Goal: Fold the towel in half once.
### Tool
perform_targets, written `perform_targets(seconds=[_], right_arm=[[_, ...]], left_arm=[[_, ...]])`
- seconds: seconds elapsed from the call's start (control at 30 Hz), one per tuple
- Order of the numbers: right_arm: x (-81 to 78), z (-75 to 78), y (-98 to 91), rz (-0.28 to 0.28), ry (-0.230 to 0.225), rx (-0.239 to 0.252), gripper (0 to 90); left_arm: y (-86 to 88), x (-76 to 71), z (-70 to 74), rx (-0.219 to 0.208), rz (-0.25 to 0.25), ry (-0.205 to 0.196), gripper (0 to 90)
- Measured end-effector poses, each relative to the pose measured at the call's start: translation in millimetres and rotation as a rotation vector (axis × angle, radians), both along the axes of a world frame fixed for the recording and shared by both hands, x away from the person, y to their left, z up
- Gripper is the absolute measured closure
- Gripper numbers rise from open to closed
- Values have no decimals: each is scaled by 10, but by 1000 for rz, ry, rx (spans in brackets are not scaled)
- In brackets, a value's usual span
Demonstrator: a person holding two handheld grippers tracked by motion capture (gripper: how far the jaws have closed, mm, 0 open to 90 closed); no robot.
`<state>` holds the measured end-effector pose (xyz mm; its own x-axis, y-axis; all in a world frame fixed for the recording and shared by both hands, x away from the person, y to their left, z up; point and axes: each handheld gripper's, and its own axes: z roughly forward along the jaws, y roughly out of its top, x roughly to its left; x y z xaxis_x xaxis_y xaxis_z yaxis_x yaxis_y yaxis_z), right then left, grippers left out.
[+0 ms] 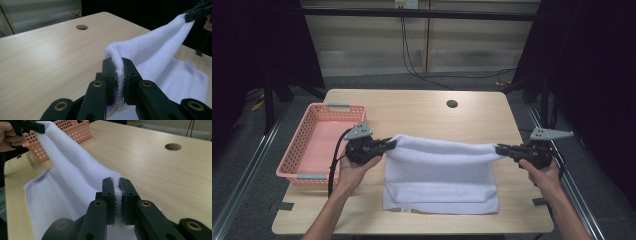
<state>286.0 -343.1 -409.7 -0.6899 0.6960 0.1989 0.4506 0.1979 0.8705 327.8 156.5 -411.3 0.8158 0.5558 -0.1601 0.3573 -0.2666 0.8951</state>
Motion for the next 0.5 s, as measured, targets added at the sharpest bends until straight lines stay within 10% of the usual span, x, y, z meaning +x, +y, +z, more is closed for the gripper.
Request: perform_targets(seconds=[0.4,0.5], right_arm=[[-568,-323,151,89,65,-84,816],[-730,-523,108,83,114,-127,788]], left_arm=[[179,-565,-417,74,-38,122,808],[210,-722,-562,147,-103,177,790]])
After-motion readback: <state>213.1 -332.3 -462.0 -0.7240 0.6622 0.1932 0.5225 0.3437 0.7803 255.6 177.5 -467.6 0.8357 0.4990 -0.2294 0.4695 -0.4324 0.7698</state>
